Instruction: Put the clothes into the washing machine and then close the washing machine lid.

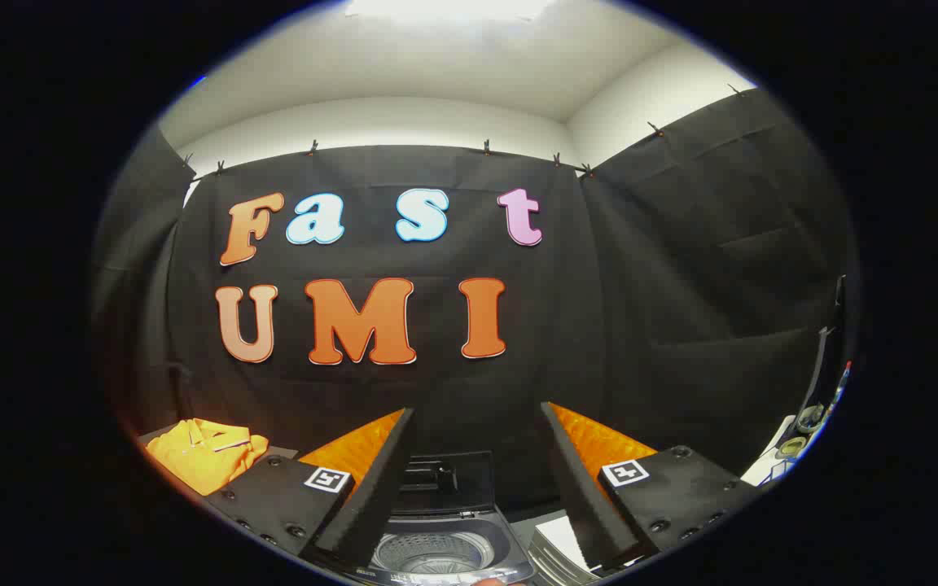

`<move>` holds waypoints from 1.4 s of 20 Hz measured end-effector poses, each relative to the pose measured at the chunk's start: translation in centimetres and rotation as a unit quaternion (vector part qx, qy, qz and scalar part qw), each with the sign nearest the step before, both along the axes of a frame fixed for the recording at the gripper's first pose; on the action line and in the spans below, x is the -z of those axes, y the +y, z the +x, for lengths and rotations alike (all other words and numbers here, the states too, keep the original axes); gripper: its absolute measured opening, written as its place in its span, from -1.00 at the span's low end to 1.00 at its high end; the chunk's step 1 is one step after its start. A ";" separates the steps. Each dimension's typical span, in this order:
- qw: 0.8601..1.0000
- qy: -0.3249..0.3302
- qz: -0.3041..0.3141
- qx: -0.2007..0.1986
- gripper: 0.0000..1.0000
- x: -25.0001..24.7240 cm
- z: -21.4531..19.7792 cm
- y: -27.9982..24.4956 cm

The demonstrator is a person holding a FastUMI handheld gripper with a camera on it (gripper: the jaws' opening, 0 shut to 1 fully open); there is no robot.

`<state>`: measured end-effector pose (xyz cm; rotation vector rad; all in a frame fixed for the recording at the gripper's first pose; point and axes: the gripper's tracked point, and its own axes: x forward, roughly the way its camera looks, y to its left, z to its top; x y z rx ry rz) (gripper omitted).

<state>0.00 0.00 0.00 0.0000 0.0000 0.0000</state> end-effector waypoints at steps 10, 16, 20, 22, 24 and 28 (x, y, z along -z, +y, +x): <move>1.000 0.000 0.000 0.004 0.93 0.2 -0.1 0.2; 1.000 0.001 0.004 0.004 0.93 0.4 -0.4 0.5; 1.000 -0.001 0.004 0.004 0.93 0.2 -0.5 1.0; 1.000 -0.001 0.006 0.004 0.93 0.4 -0.5 1.3; 1.000 0.001 0.009 0.003 0.93 0.4 -0.5 1.7; 1.000 -0.001 0.007 0.009 0.93 0.3 -0.6 2.2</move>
